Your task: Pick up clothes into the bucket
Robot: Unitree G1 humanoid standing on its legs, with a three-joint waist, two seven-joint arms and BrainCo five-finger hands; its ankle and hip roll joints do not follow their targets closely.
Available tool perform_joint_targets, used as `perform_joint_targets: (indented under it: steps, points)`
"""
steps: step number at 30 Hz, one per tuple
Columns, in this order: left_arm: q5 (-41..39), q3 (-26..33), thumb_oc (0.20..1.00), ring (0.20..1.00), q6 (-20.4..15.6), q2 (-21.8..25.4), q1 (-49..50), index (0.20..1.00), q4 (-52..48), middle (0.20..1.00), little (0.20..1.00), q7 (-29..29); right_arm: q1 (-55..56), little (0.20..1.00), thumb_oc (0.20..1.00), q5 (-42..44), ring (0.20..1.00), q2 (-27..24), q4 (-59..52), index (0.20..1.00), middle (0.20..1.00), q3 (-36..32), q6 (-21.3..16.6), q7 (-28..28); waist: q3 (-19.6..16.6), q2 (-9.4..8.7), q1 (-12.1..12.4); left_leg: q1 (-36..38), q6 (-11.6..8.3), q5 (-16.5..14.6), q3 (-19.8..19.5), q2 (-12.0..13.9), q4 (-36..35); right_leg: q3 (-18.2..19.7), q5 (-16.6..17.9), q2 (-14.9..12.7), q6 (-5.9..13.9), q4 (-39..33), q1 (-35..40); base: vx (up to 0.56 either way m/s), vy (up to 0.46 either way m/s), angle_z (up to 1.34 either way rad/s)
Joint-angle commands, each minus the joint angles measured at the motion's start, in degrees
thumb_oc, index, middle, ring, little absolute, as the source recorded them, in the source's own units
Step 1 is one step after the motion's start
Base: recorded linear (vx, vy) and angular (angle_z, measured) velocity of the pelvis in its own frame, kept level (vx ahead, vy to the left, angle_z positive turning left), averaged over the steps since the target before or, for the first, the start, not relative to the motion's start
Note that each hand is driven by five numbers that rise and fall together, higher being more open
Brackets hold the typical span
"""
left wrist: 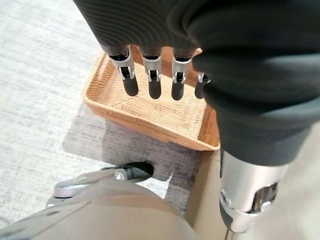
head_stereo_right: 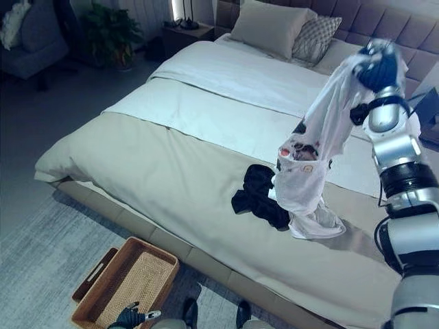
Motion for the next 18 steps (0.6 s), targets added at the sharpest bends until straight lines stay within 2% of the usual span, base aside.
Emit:
perform_joint_targets:
  steps: [1, 4, 11, 16, 18]
  points:
    - [1.1, -2.6, 1.0, 1.0, -0.5, 1.3, -0.8, 1.0, 0.9, 1.0, 1.0, 0.6, -11.2, 0.2, 0.2, 6.0, 0.2, -3.9, -0.2, 0.2, 0.2, 0.0, -5.3, -5.0, -4.2, -4.11, 1.0, 0.0, 1.36, -6.8, -0.5, -1.6, 4.8, -0.8, -2.1, -4.6, 4.89, 5.2, -0.6, 0.05, -0.004, -0.01]
    - [0.1, -3.4, 1.0, 1.0, -0.5, 1.7, -1.5, 1.0, -0.2, 1.0, 1.0, 1.1, -16.0, 0.2, 0.2, 11.9, 0.2, -4.1, 0.4, 0.2, 0.2, 0.1, -7.7, -7.3, -5.2, -4.28, 0.8, 0.7, 1.25, -7.2, -0.4, -1.5, 4.9, -0.7, -2.4, -4.5, 4.85, 5.0, 0.1, 0.05, -0.003, 0.0]
    - [-1.3, -4.8, 1.0, 1.0, -1.0, 1.9, -2.1, 1.0, -2.8, 1.0, 1.0, 0.6, -21.3, 0.2, 0.2, 15.5, 0.2, -5.4, 3.5, 0.2, 0.2, 3.3, -8.2, -6.1, -6.6, -4.43, 0.3, 1.9, 1.02, -7.7, 0.0, -1.2, 4.7, -0.6, -2.8, -4.4, 4.78, 4.7, 1.2, 0.03, -0.005, 0.0]
    - [-4.5, -5.6, 1.0, 1.0, -2.2, 2.9, -3.1, 1.0, -10.4, 1.0, 1.0, 0.2, -21.3, 0.2, 0.2, 16.4, 0.2, -5.8, 3.5, 0.2, 0.2, 5.5, -7.7, -4.3, -7.3, -4.11, -0.2, 2.8, 0.87, -7.9, 0.4, -0.9, 4.6, -0.3, -2.9, -4.2, 4.7, 4.3, 2.0, 0.0, -0.005, -0.02]
    - [-6.2, -6.1, 1.0, 1.0, -3.1, 4.2, -4.1, 1.0, -16.7, 1.0, 1.0, -0.2, -21.0, 0.2, 0.2, 16.0, 0.2, -5.3, 3.0, 0.2, 0.2, 7.1, -6.9, -2.7, -7.7, -3.77, -0.7, 3.2, 0.8, -8.0, 0.7, -0.7, 4.5, -0.1, -3.0, -4.1, 4.63, 4.2, 2.1, 0.01, -0.002, -0.05]
